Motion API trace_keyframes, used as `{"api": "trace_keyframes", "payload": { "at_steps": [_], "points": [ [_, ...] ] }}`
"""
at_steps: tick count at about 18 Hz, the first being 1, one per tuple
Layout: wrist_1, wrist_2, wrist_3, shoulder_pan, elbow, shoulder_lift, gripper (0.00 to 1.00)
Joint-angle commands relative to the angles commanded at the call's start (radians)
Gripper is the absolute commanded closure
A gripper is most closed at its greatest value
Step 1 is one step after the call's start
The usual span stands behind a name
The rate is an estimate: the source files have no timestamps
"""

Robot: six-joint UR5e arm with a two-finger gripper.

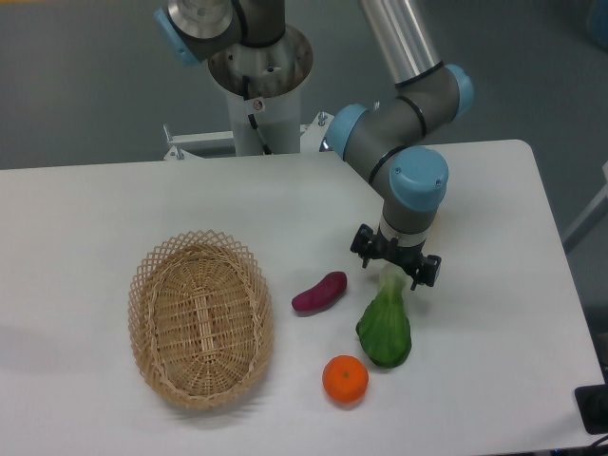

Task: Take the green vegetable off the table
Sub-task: 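Close the gripper on the bok choy stem, then lift the bok choy by its stem up off the table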

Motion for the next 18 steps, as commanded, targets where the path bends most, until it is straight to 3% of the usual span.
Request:
{"api": "trace_keyframes", "payload": {
  "at_steps": [3,6,10,13,18],
  "points": [
    [0.0,0.014,0.006,0.0,0.003,0.0,0.06],
    [0.008,0.028,0.005,0.0,0.0,0.002,0.27],
    [0.015,0.028,0.005,0.0,-0.002,0.002,0.39],
    [0.015,0.028,0.009,0.0,0.0,0.005,0.56],
    [0.02,0.028,0.029,0.005,0.018,0.011,0.56]
  ]
}}
